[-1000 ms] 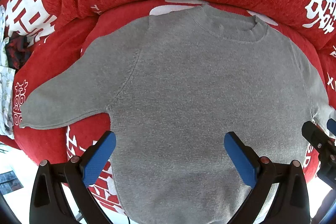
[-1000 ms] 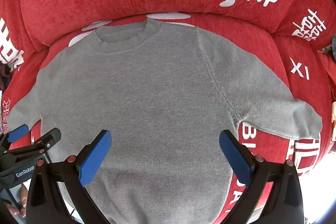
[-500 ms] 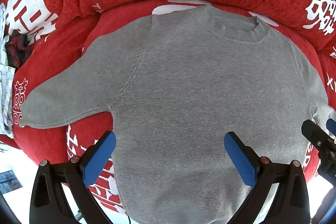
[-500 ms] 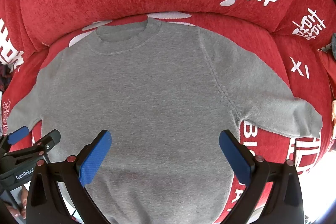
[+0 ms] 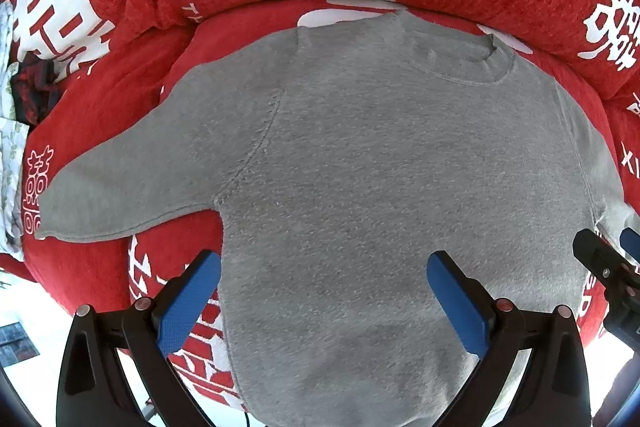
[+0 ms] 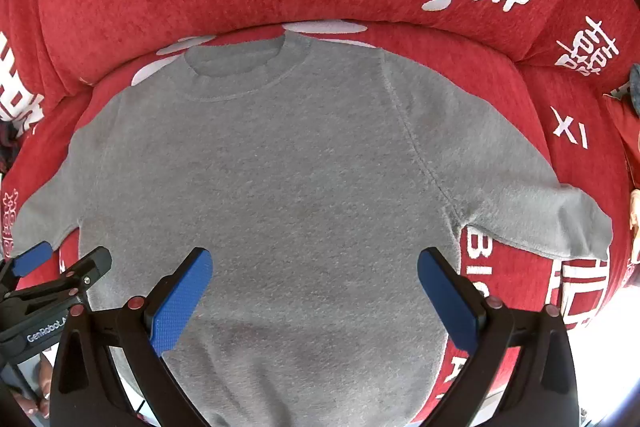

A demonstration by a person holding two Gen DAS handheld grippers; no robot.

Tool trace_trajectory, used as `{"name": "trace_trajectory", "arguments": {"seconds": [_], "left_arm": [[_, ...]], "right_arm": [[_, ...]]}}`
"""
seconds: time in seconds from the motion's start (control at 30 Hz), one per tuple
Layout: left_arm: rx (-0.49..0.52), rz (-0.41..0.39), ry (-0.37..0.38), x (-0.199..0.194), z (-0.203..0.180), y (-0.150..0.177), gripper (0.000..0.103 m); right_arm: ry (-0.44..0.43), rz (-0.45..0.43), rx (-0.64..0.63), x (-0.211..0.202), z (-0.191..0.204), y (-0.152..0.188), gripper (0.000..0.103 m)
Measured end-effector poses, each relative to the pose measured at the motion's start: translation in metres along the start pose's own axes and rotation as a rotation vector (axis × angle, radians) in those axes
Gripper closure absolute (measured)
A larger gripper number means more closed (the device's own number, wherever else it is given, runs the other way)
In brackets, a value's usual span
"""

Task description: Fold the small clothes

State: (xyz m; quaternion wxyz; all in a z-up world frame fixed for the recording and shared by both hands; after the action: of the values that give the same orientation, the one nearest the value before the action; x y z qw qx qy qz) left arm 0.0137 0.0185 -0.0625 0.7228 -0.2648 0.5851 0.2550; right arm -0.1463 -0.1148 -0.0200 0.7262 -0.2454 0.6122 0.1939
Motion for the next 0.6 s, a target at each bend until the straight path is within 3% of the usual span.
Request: {"name": "trace_trajectory", "arguments": {"seconds": [0.6], "left_arm": [[-0.019, -0.005, 0.024, -0.0006, 0.0081, 0.0022, 0.000]], "right_arm": [[0.010, -0.002, 0.000, -0.0019, 0.0048, 0.0050, 0.000]]}}
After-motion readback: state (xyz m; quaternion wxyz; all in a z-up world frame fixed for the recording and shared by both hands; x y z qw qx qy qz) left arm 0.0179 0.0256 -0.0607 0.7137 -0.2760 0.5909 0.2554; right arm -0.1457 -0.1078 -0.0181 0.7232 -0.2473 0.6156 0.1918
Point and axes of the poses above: each gripper's, at about its wrist camera, not at the fingertips, and x roughly the way its jaws point, z to its left, y to its underside, the point moved 7 cm from there along x, roughly the way its jaws point, and after that the axes turned 7 degrees about -y, right-handed, at the moved point
